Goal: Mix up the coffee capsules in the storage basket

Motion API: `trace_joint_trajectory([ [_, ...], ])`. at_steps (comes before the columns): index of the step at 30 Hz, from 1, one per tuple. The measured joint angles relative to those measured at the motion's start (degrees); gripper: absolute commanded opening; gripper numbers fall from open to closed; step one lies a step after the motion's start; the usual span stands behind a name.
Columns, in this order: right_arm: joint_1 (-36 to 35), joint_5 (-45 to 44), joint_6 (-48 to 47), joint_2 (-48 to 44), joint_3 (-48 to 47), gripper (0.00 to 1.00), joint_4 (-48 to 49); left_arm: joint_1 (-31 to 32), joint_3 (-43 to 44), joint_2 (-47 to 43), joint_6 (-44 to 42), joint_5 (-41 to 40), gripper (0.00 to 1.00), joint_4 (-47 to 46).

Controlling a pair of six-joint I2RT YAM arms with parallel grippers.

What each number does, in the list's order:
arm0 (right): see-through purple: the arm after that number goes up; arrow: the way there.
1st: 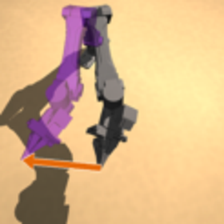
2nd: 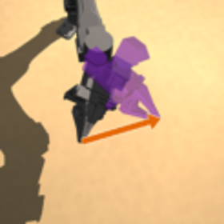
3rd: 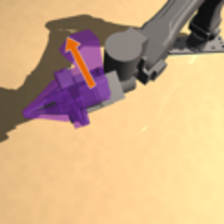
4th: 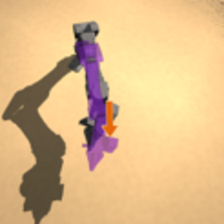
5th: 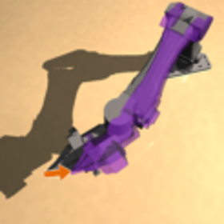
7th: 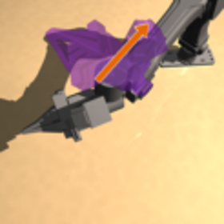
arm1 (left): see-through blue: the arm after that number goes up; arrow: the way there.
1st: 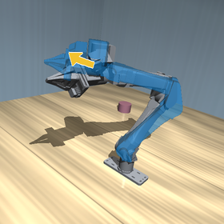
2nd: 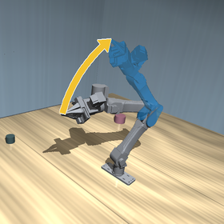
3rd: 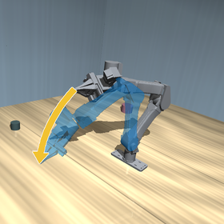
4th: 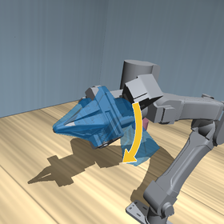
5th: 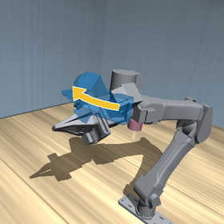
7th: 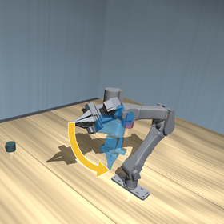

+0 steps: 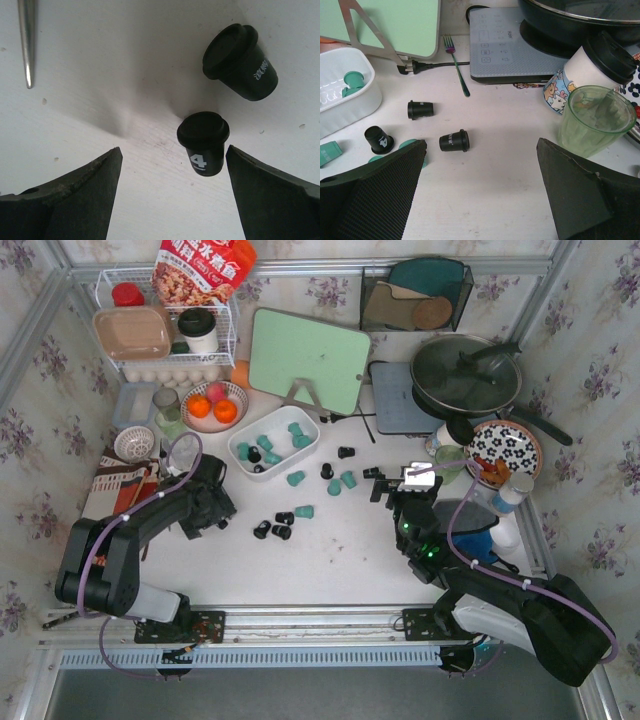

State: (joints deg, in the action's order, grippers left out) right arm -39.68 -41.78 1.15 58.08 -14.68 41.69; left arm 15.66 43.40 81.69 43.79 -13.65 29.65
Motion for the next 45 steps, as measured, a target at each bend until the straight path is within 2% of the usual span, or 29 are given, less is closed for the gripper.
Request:
trace_joint_trajectory([
  [4,0.0,0.0,0.0,0.1,0.0,1.00,0.0,0.0,0.1,2.8,1.3,0.7,0.83,0.2],
  [11,0.0,0.0,0.0,0.9,0.0,1.00,-0.1,0.2,0.7,4.0,1.9,0.4,0.60,-0.1],
  [15,0.0,0.0,0.0,1.2,0.0,1.00,0.0,0.5,0.6,3.8,1.9,-0.2,0.56,-0.3],
  [26,0.0,0.0,0.0,1.1,0.0,1.00,0.0,0.7,0.1,3.3,2.4,-1.5,0.33,-1.0],
  [34,0.0,0.0,0.0,1.0,0.0,1.00,-0.1,1.3,-0.7,0.1,1.4,-0.7,0.30,-1.6],
  [45,0.0,0.2,0.0,0.8,0.0,1.00,-0.3,4.6,-2.4,-18.0,-0.3,-4.0,0.31,-2.1],
])
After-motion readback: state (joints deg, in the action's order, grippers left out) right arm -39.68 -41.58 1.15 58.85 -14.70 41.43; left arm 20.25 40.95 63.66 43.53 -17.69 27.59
